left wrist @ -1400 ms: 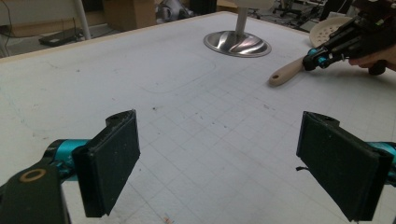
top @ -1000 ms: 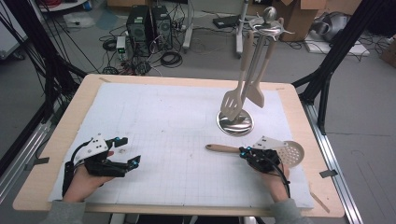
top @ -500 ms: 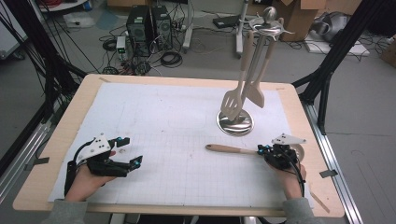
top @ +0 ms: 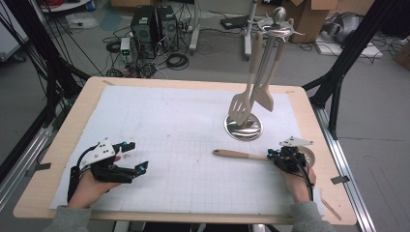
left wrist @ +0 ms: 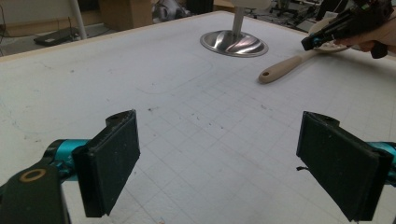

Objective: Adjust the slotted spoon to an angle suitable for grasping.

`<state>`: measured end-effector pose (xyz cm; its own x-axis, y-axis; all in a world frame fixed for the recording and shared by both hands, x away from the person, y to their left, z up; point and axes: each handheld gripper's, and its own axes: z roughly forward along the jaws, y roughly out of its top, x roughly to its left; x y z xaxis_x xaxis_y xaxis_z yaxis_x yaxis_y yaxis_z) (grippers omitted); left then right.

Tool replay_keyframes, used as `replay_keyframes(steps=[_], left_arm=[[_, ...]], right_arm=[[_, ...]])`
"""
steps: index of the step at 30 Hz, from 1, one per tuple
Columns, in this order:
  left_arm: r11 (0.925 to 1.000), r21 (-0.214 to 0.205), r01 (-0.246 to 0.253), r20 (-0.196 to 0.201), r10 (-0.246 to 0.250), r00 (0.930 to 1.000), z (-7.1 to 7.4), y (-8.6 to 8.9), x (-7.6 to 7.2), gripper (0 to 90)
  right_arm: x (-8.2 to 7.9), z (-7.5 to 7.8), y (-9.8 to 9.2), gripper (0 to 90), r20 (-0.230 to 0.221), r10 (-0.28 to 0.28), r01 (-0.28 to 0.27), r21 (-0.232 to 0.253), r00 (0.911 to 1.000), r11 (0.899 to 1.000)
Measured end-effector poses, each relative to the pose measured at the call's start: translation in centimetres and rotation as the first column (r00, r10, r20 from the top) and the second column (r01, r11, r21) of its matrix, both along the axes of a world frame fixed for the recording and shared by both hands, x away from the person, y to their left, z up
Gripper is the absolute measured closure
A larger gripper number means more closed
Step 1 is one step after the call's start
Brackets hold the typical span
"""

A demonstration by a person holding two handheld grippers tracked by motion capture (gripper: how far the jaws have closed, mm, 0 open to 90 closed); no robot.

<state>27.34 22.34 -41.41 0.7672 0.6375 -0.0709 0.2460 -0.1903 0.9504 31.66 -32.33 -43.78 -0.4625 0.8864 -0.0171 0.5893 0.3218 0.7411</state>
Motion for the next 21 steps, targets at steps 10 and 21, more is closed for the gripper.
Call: replay_keyframes(steps=[10, 21], left_arm=[[1.0, -0.006, 0.006, 0.002, -0.006, 1.0, 0.1, -0.1, 0.1, 13.6], [0.9999, 0.001, 0.017, -0.001, -0.017, 0.9999, 0.0, -0.4, 0.3, 13.7]], right_arm=[[-0.6, -0.3, -0.2, 89.7, -0.019, -0.017, 0.017, -0.018, 0.9997, 1.0], [-3.7, -0.3, -1.2, 89.7, -0.005, 0.007, -0.007, -0.032, 1.0, 0.999]])
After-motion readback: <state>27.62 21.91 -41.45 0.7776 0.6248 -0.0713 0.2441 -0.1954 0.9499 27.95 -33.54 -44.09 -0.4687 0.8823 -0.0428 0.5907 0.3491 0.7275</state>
